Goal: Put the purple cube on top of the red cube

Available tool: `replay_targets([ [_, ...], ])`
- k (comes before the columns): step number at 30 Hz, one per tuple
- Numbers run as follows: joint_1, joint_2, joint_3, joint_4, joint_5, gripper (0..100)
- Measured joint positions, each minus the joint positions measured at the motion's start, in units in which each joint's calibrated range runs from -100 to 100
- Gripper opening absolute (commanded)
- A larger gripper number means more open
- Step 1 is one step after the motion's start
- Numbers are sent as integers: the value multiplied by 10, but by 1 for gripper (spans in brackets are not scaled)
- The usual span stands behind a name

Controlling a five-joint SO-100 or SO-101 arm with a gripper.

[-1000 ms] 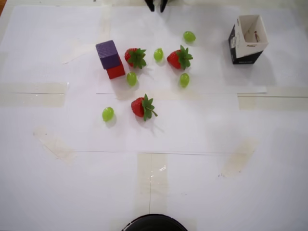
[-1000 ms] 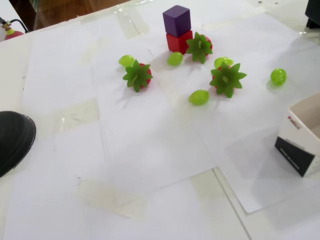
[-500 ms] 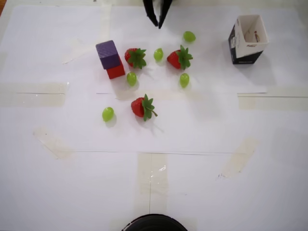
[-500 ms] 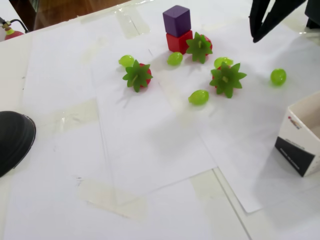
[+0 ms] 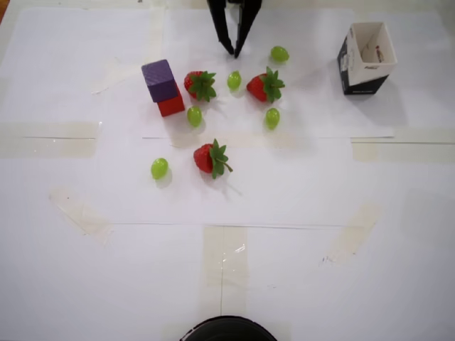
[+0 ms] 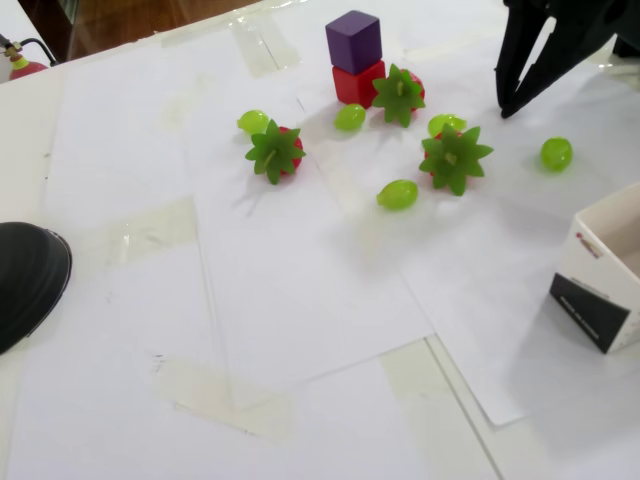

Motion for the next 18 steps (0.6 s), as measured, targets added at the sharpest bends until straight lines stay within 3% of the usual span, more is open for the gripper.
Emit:
replay_targets([
  [18,-25,-104,0,16,3,0],
])
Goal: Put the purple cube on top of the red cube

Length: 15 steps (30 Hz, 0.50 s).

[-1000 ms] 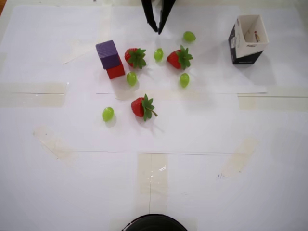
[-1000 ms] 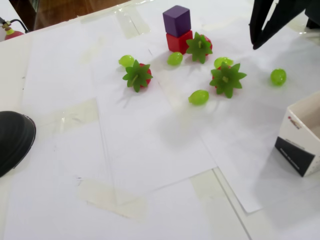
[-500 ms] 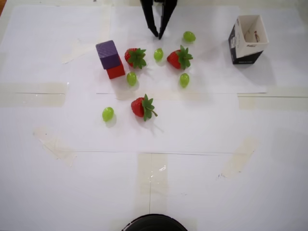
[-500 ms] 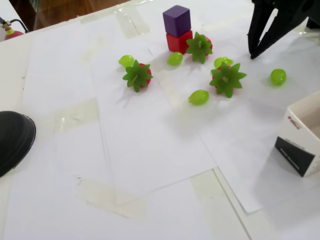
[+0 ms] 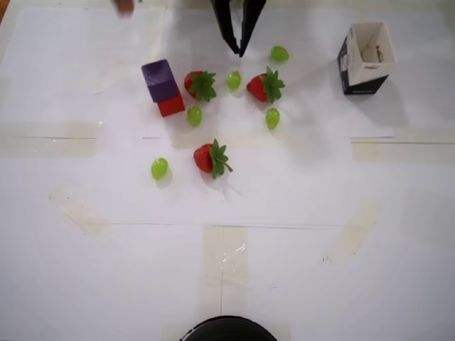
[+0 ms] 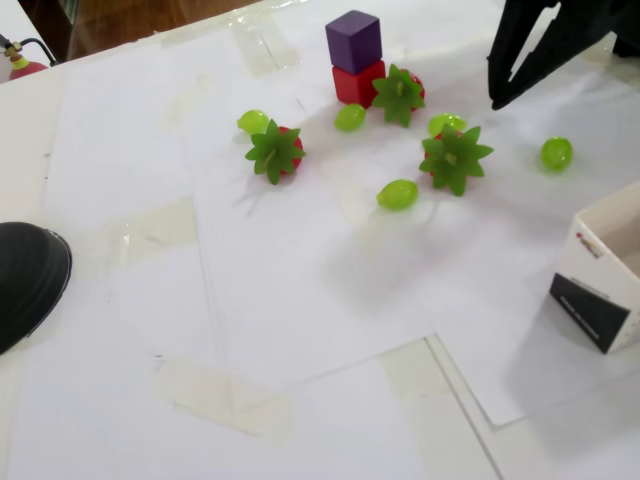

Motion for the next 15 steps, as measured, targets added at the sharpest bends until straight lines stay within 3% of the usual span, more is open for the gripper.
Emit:
replay_targets([
  [15,15,-6,0,123,-4,0],
])
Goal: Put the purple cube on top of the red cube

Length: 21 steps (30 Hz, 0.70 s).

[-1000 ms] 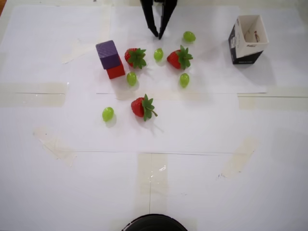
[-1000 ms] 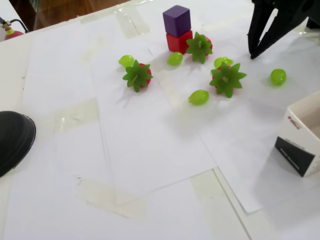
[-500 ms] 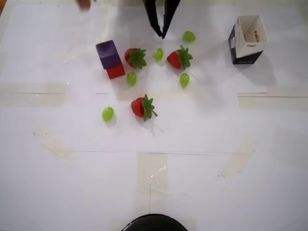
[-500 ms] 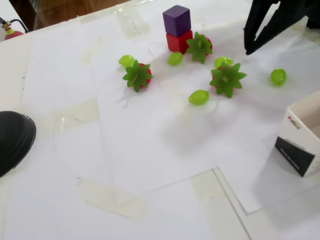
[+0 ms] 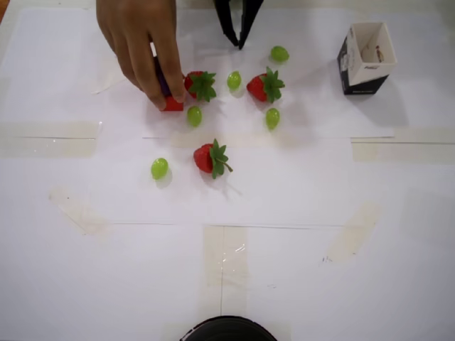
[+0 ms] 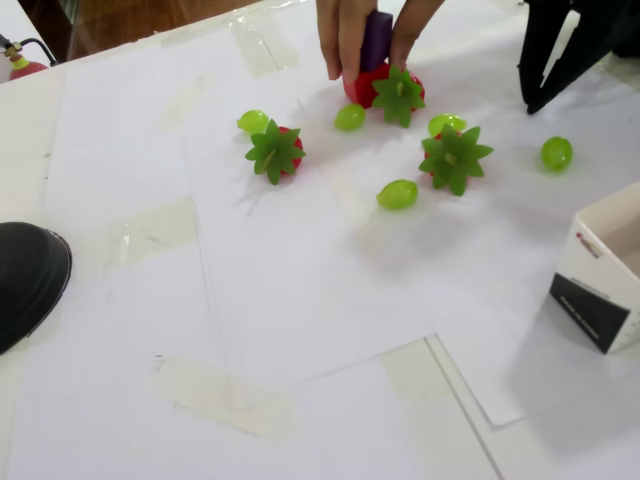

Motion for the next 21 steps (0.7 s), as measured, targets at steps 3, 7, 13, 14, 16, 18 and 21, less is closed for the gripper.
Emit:
replay_targets([
  [3,0,-1,0,9,-1,0],
  [7,0,-2,0,19,-2,0],
  [13,5,-3,0,25,-2,0],
  [14,5,-3,0,25,-1,0],
  [16,5,-3,0,27,-1,0],
  [18,5,-3,0,27,-1,0],
  [21,5,-3,0,27,2,0],
])
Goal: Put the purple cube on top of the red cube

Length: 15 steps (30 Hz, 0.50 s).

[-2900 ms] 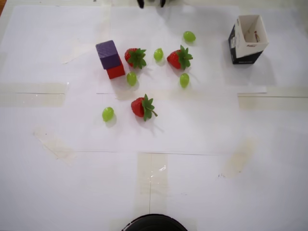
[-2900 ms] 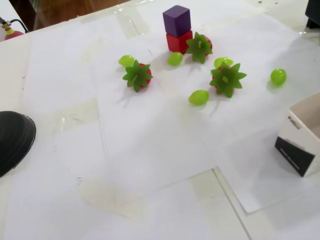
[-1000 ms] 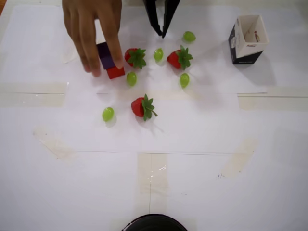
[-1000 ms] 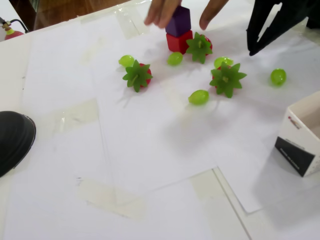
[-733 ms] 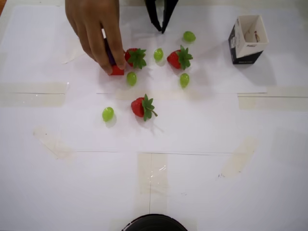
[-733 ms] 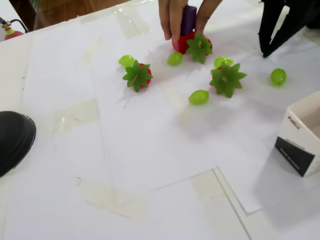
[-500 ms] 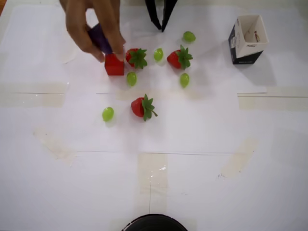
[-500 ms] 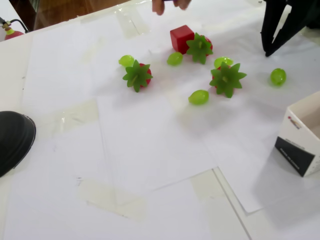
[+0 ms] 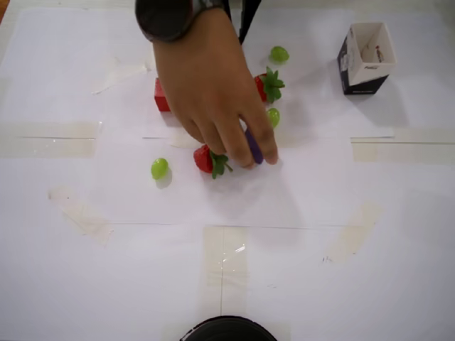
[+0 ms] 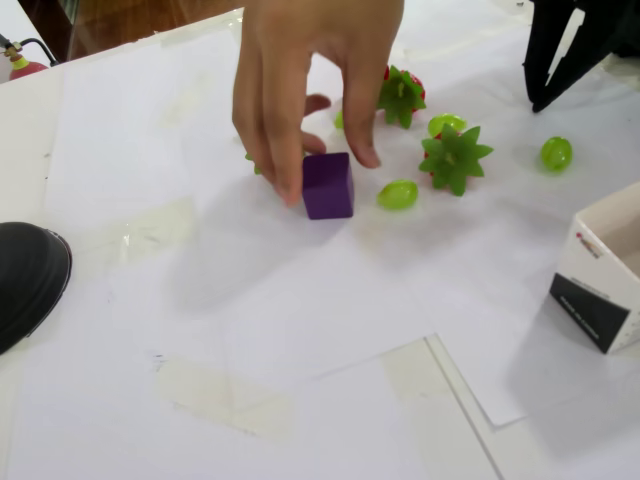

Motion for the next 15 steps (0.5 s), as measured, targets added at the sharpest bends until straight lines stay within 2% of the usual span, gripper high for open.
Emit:
replay_targets([
  [15,0,0,0,0,5,0],
])
